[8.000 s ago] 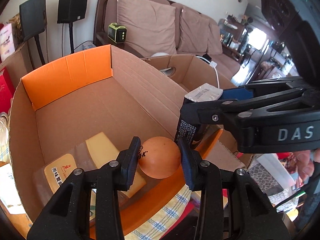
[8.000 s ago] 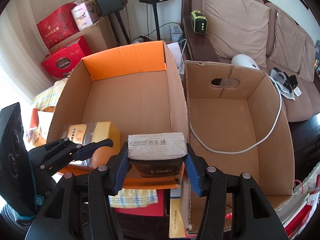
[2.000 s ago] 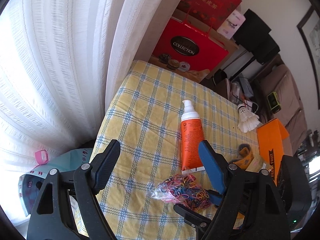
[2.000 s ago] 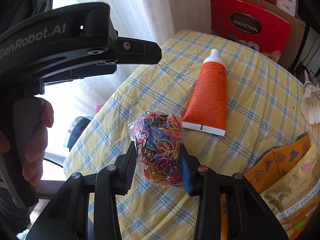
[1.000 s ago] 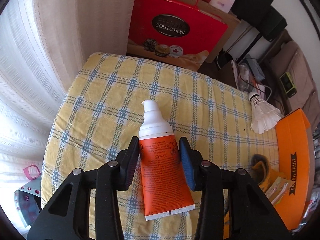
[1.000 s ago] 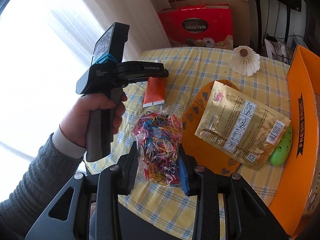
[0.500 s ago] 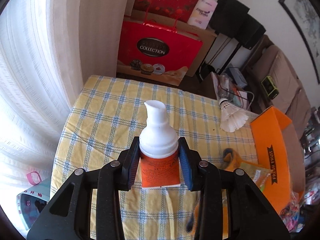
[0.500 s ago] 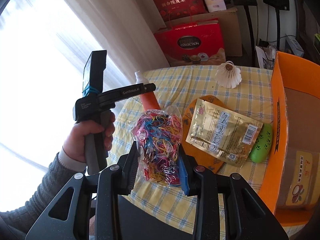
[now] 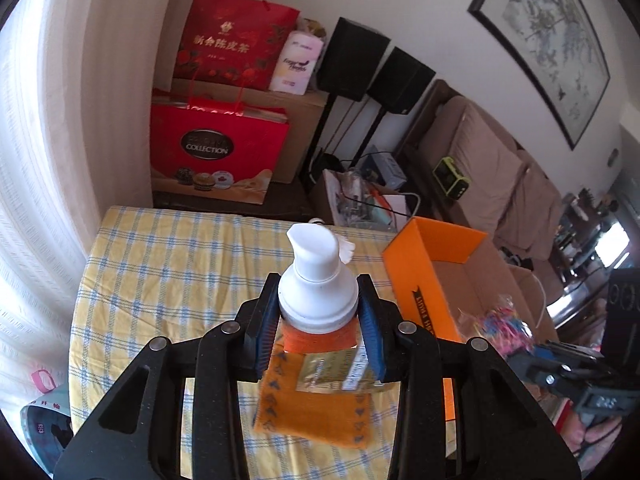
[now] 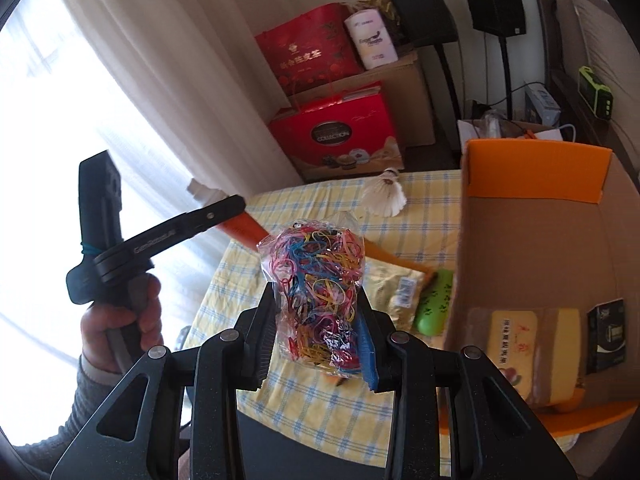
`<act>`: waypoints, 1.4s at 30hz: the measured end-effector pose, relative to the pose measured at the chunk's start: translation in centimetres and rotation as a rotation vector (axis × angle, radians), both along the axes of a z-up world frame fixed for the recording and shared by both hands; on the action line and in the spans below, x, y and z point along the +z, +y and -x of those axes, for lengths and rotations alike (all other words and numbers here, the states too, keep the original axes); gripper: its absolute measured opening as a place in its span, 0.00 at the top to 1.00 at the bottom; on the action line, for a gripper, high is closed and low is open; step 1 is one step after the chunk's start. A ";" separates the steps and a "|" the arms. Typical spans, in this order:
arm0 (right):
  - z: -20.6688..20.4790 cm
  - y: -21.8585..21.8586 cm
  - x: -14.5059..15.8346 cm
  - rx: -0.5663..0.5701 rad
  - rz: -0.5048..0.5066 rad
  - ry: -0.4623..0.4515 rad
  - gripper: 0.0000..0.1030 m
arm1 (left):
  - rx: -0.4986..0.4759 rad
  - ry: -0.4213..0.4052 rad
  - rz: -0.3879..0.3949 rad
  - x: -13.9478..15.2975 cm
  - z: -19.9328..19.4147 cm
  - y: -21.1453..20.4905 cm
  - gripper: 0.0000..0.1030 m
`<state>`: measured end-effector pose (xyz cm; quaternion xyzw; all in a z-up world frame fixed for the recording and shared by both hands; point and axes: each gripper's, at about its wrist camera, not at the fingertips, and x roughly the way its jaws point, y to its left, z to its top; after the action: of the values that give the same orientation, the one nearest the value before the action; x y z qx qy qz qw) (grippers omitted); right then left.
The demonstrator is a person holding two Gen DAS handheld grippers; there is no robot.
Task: Organize objects
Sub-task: 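Carry the rubber band bag and orange tube over the cardboard box with both grippers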
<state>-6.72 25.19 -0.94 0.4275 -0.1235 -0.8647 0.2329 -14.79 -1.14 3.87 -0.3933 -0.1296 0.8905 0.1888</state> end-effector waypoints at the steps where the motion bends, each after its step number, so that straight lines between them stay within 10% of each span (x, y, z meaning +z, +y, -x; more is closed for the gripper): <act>1: 0.3 0.9 0.1 -0.026 -0.011 0.000 0.66 | -0.016 0.007 -0.007 0.4 -0.2 0.7 0.66; 22: 4.0 17.0 -4.1 -0.371 -0.134 -0.154 0.66 | -0.268 0.054 -0.052 3.8 -2.9 14.2 0.66; 33: 1.8 18.6 -6.7 -0.402 -0.249 -0.268 0.56 | -0.331 0.036 -0.044 2.8 -4.0 18.8 0.66; 42: 0.0 18.7 -4.6 -0.430 -0.281 -0.184 0.43 | -0.337 0.016 -0.022 2.1 -3.6 20.3 0.66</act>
<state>-6.67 43.89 -5.50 0.4964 -0.1109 -0.8605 -0.0296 -11.20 19.19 5.98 -0.4004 -0.0699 0.8479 0.3405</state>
